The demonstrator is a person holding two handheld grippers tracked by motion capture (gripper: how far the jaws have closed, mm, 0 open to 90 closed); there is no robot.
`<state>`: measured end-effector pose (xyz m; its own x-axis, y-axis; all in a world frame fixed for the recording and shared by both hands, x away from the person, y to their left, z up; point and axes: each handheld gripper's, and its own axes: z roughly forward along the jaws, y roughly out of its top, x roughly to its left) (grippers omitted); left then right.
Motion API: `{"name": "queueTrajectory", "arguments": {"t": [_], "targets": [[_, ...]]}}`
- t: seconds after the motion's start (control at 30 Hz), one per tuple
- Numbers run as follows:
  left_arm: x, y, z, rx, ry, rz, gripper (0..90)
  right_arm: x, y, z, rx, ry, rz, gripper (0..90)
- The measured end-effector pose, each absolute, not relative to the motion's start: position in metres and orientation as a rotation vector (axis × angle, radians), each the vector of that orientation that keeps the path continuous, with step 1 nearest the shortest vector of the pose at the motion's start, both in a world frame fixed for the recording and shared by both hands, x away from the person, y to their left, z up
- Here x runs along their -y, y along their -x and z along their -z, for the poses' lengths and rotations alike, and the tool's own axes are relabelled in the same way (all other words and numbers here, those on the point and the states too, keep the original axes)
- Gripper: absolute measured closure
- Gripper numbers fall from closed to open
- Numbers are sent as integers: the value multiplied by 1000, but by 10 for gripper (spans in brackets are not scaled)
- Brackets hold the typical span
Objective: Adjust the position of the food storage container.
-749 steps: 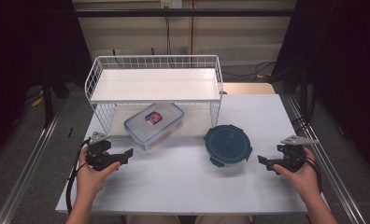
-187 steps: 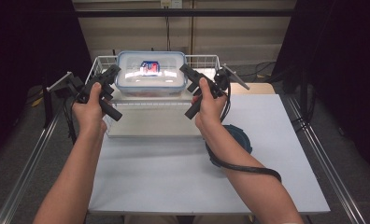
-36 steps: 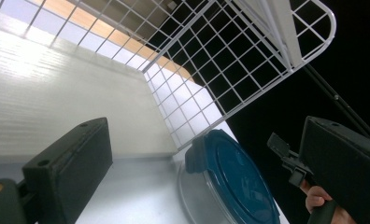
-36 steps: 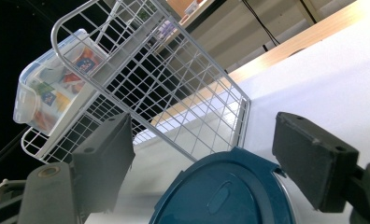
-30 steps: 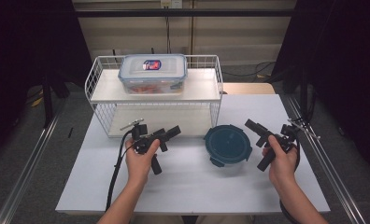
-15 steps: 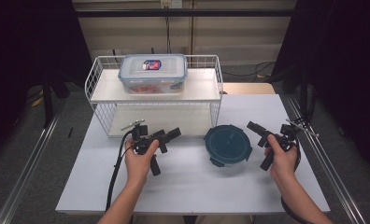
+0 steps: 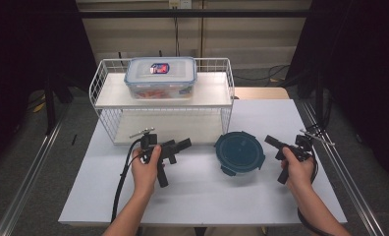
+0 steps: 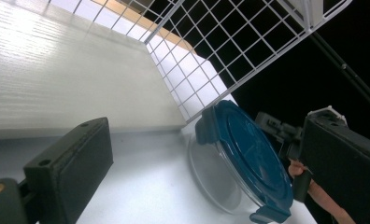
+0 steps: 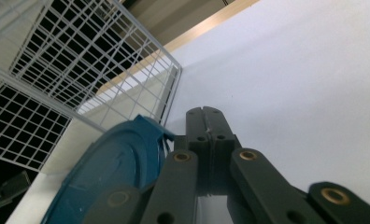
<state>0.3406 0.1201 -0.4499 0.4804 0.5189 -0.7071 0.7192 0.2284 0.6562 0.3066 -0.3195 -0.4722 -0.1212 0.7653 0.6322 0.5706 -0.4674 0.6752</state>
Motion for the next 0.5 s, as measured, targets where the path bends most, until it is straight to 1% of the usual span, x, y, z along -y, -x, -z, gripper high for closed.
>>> {"name": "queueTrajectory", "arguments": {"t": [0.5], "targets": [[-119, -337, 449, -1156, -1429, 194, 26, 307, -304, 479, -1651, -1941, -1584, 900]]}}
